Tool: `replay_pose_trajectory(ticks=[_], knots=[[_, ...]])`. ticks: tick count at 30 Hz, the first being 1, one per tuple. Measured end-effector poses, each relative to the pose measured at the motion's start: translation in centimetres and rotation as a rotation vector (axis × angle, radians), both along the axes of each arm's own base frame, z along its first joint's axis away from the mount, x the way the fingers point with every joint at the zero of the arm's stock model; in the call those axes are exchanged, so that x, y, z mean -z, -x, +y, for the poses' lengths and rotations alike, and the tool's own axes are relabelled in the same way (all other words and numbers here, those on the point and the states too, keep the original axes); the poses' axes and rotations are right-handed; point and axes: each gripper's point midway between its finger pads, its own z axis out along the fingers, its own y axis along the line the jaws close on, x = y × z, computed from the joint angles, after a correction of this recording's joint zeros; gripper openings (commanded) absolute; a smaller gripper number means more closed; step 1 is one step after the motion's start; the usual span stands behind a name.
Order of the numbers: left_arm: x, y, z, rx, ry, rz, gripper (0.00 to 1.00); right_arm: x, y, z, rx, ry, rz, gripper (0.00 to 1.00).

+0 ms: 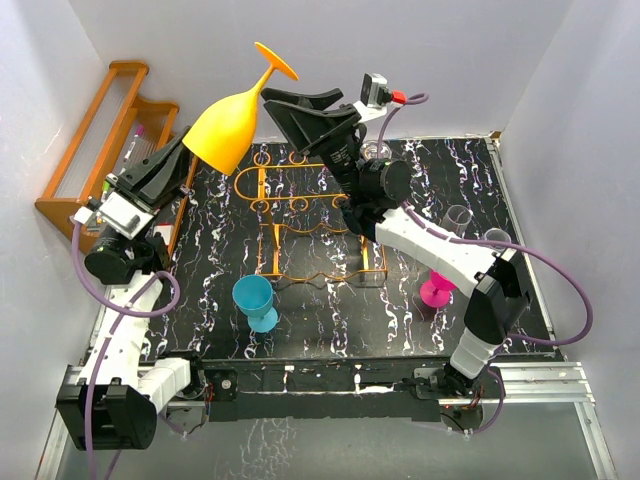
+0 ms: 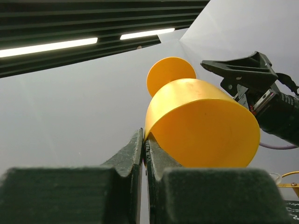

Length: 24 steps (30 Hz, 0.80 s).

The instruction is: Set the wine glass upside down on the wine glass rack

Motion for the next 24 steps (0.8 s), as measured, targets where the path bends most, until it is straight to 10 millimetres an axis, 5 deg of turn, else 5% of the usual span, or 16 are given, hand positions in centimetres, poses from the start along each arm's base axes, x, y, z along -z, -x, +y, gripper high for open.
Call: replay_pose_trajectory(ticks=[14, 18, 24], knots=[[0.3, -0.2, -0.5, 0.017, -0.009, 0.011, 0.00, 0.1, -0.9, 0.7, 0.016, -0.021, -0.007, 0.51], [0.6, -0.3, -0.8, 0.025, -0.019, 0.021, 0.00, 0.4, -1.1, 0.9, 0.016, -0.017, -0.003, 0.41], [1.7, -0.8, -1.0, 0.028, -0.028, 0.045, 0.00, 0.3, -1.4, 1.2, 0.007, -0.027, -0.004, 0.08]])
